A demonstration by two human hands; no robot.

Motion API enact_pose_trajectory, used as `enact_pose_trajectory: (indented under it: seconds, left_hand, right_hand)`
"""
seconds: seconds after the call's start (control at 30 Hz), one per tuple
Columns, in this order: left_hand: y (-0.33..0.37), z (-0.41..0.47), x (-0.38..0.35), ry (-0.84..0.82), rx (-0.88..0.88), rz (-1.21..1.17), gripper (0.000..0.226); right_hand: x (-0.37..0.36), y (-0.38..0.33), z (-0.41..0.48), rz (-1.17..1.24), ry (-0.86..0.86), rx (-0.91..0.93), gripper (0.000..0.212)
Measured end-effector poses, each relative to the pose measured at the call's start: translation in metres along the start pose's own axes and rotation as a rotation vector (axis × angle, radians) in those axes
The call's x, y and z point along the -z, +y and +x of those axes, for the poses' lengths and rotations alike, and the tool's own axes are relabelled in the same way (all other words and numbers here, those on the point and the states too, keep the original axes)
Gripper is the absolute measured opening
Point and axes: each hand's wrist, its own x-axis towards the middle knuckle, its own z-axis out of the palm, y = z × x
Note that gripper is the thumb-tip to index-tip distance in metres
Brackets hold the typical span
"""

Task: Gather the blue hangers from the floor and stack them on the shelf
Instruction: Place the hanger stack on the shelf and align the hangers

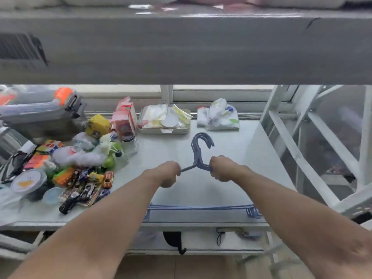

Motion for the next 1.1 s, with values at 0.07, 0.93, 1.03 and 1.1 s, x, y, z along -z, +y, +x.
enact_pose_trajectory:
  seconds: [0.07,0.93,1.03,1.1]
  left_hand:
    - [0.000,0.008,-0.003,0.007,0.001,0.011,0.034]
    - [0.007,0.022,-0.016,0.327,0.057,0.317,0.025]
    - [0.005,0.022,-0.014,0.308,0.084,0.295,0.023]
    - [0.002,0.023,-0.011,0.274,0.093,0.218,0.013]
  right_hand:
    - [-0.005,0.001,0.005,0.017,0.007,-0.024,0.008]
    - [-0.017,0.026,0.008,0.008,0.172,-0.054,0.012]
    - [-0.015,0.023,0.010,-0.019,0.169,-0.052,0.017]
    - [-0.013,0.022,0.012,-0.027,0.157,-0.056,0.018]
